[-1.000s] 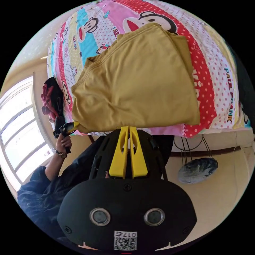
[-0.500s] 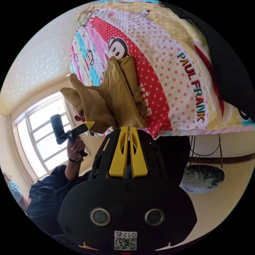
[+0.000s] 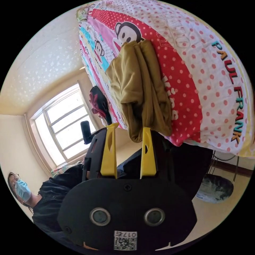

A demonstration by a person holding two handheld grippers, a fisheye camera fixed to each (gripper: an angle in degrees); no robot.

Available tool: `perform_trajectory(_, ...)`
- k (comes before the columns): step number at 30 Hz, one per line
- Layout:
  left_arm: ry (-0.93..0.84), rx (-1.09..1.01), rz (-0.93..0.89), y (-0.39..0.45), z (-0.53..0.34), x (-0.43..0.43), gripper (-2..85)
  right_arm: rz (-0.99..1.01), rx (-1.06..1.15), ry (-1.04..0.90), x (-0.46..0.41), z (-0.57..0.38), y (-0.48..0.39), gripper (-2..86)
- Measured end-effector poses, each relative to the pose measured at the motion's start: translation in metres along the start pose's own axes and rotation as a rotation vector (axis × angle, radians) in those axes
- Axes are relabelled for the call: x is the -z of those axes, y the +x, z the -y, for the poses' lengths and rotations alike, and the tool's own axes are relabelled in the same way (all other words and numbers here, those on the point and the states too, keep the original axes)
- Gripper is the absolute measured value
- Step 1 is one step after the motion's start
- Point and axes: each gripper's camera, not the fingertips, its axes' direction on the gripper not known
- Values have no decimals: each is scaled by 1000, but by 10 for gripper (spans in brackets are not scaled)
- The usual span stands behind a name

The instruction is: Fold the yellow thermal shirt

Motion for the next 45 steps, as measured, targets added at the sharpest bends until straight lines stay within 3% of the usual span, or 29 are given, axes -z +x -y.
perform_trajectory(4, -47, 124, -56, -53, 30, -21, 124, -84, 9, -36, -21, -6, -15, 124)
perform_trajectory(9, -129, 160, -141, -81, 46, -57, 124, -288, -29, -191, -29, -7, -19, 44)
perform_trajectory(15, -144, 63, -138, -95, 37, -38, 128, -528, 22, -89, 18, -22, -44, 32)
perform_trajectory(19, -164, 18, -189, -108, 39, -42, 136, -402, -45, -154, 0, -19, -22, 32)
perform_trajectory(24, -149, 84, -288, -132, 68, -57, 121, -435, -72, -119, -14, -30, -26, 31)
perform_trajectory(28, -244, 139, -374, -147, 90, -75, 71, -434, -87, -120, -10, -37, -36, 32)
perform_trajectory(31, -276, 58, -440, -151, 92, -48, 55, -439, -47, -113, 2, -51, -60, 32)
perform_trajectory(37, -231, 74, -281, -173, 67, -23, 1, -583, -56, -56, -13, -70, -43, 39)
perform_trajectory(39, -206, 63, -311, -182, 62, -21, 4, -449, -103, -35, -17, -73, -26, 48)
perform_trajectory(42, -49, 24, -501, -199, 61, 3, 57, -334, -77, 112, 0, -98, -32, 85)
perform_trajectory(45, 9, 47, -507, -212, 71, 13, 133, -253, -174, 144, 7, -122, -17, 149)
